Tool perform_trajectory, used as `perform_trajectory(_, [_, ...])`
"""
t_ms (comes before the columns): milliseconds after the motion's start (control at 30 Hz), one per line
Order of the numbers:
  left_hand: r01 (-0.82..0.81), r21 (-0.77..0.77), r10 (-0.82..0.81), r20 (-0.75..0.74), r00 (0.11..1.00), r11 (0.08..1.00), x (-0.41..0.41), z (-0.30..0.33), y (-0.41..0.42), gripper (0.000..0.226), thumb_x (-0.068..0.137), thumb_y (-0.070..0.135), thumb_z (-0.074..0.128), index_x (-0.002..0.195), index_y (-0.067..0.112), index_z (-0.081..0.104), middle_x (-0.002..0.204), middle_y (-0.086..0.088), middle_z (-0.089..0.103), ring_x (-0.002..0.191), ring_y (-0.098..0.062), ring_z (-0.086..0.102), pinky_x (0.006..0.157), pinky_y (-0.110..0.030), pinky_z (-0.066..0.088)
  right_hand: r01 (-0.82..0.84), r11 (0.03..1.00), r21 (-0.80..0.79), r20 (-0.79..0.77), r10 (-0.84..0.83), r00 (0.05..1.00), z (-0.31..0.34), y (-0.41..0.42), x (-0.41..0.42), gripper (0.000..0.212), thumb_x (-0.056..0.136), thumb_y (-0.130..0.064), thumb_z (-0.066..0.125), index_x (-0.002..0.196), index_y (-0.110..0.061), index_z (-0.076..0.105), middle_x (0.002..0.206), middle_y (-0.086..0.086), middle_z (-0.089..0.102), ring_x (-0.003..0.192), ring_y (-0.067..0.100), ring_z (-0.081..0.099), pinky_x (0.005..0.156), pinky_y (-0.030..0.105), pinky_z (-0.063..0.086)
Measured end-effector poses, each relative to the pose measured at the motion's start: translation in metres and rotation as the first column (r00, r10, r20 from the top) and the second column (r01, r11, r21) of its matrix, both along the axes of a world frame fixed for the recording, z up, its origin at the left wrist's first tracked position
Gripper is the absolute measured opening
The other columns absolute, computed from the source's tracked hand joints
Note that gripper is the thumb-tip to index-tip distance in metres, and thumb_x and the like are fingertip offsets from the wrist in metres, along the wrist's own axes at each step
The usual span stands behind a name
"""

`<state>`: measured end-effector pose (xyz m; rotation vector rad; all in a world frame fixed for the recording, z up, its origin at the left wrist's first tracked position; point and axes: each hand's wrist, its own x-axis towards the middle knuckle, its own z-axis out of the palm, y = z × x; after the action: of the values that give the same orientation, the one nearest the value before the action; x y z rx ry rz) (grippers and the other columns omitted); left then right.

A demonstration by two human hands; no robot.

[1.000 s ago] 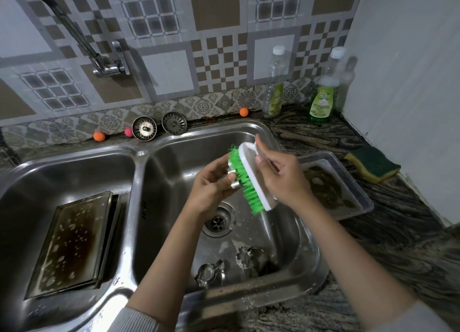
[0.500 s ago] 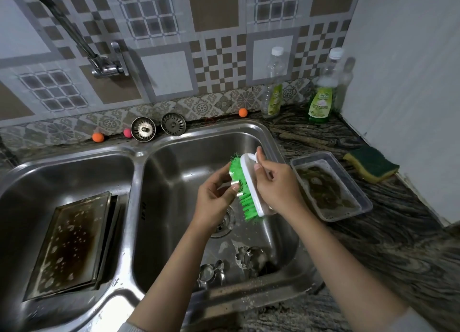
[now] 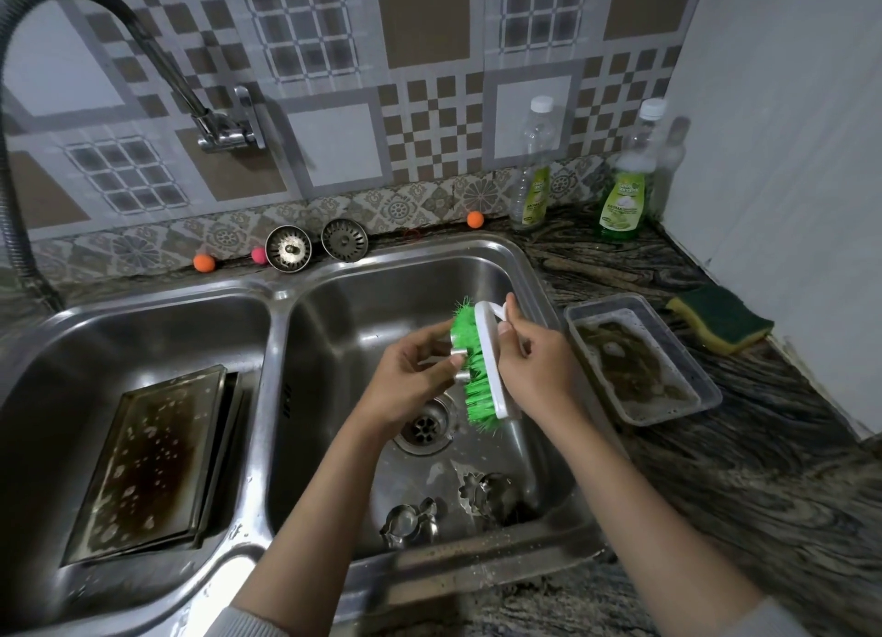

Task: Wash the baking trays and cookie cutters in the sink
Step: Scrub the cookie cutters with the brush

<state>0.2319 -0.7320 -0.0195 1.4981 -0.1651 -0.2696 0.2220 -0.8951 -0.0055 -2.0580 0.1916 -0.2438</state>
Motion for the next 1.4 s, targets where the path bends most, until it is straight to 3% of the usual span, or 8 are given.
perform_trajectory(200, [-0.042, 0.025, 0.041, 0.060, 0.997, 0.999, 0.000, 0.002, -0.003, 0.041, 0.082, -0.007, 0.066, 0.112, 0.022, 0.063, 0.090, 0.002, 0.070, 0.087, -0.017, 0.066, 0.076, -0.028, 0.056, 0.022, 1.000, -0.008, -0.069, -0.023, 0.997, -0.005, 0.000, 0.002, 0.039, 0.098, -0.026, 0.047, 0.137, -0.025, 0.047, 0.068, -0.021, 0.043, 0.051, -0.004, 0.034, 0.040, 0.007, 0.032])
perform_trajectory(333, [-0.109, -0.065, 0.112, 0.052, 0.992, 0.992, 0.003, -0.005, -0.002, 0.046, 0.079, -0.008, 0.068, 0.117, 0.018, 0.063, 0.103, -0.014, 0.066, 0.091, -0.024, 0.063, 0.074, -0.028, 0.055, 0.008, 0.997, 0.078, -0.074, -0.002, 0.997, -0.001, -0.002, 0.003, 0.040, 0.098, -0.026, 0.048, 0.138, -0.023, 0.047, 0.107, -0.017, 0.065, 0.084, 0.005, 0.062, 0.061, 0.012, 0.039])
perform_trajectory(567, [-0.186, -0.401, 0.106, -0.212, 0.971, 0.897, 0.006, -0.005, 0.012, 0.045, 0.074, -0.005, 0.058, 0.116, 0.011, 0.062, 0.099, -0.008, 0.072, 0.086, -0.019, 0.070, 0.069, -0.028, 0.058, -0.045, 0.994, 0.102, 0.061, 0.039, 0.997, 0.019, -0.026, 0.005, 0.042, 0.097, -0.021, 0.050, 0.139, -0.019, 0.045, 0.137, -0.007, 0.052, 0.121, 0.004, 0.050, 0.090, 0.013, 0.040])
perform_trajectory(767, [-0.096, -0.371, 0.031, -0.177, 0.984, 0.924, 0.005, -0.003, -0.003, 0.051, 0.070, -0.005, 0.061, 0.119, 0.009, 0.060, 0.095, -0.007, 0.070, 0.080, -0.017, 0.068, 0.074, -0.030, 0.058, -0.148, 0.989, 0.007, 0.149, 0.145, 0.978, 0.028, -0.008, 0.006, 0.042, 0.095, -0.026, 0.052, 0.137, -0.025, 0.047, 0.134, -0.012, 0.054, 0.108, 0.009, 0.062, 0.087, 0.026, 0.053])
perform_trajectory(933, [-0.199, -0.294, 0.181, -0.088, 0.980, 0.935, 0.008, 0.002, -0.003, 0.052, 0.069, 0.001, 0.064, 0.121, 0.011, 0.060, 0.103, -0.007, 0.068, 0.088, -0.019, 0.063, 0.075, -0.033, 0.054, -0.149, 0.988, -0.049, 0.112, 0.154, 0.982, 0.024, -0.001, 0.000, 0.043, 0.097, -0.025, 0.049, 0.140, -0.023, 0.045, 0.137, -0.017, 0.046, 0.091, 0.018, 0.067, 0.072, 0.023, 0.055])
perform_trajectory(1000, [-0.218, -0.265, 0.204, -0.078, 0.976, 0.939, 0.007, 0.002, -0.001, 0.050, 0.069, 0.004, 0.066, 0.118, 0.014, 0.062, 0.100, -0.003, 0.070, 0.088, -0.019, 0.062, 0.077, -0.034, 0.052, -0.175, 0.984, -0.026, 0.074, 0.176, 0.982, 0.019, -0.003, -0.002, 0.043, 0.097, -0.026, 0.049, 0.140, -0.024, 0.043, 0.137, -0.017, 0.046, 0.078, 0.001, 0.065, 0.058, 0.008, 0.047])
perform_trajectory(1233, [-0.153, -0.212, 0.140, -0.073, 0.987, 0.965, 0.004, 0.005, -0.005, 0.053, 0.063, 0.020, 0.078, 0.114, 0.026, 0.066, 0.109, -0.017, 0.057, 0.096, -0.028, 0.053, 0.084, -0.041, 0.045, -0.179, 0.983, 0.045, 0.063, 0.176, 0.982, 0.029, -0.023, 0.016, 0.040, 0.096, -0.024, 0.052, 0.136, -0.024, 0.047, 0.132, -0.011, 0.053, 0.094, 0.007, 0.062, 0.070, 0.021, 0.050])
perform_trajectory(1400, [-0.177, -0.205, 0.182, 0.007, 0.983, 0.963, 0.007, 0.014, -0.013, 0.042, 0.078, 0.003, 0.070, 0.115, 0.020, 0.064, 0.104, -0.007, 0.068, 0.092, -0.020, 0.063, 0.086, -0.041, 0.050, -0.173, 0.978, 0.119, 0.099, 0.162, 0.982, 0.023, -0.011, 0.015, 0.041, 0.096, -0.024, 0.053, 0.136, -0.022, 0.048, 0.133, -0.009, 0.054, 0.111, 0.005, 0.058, 0.089, 0.020, 0.048])
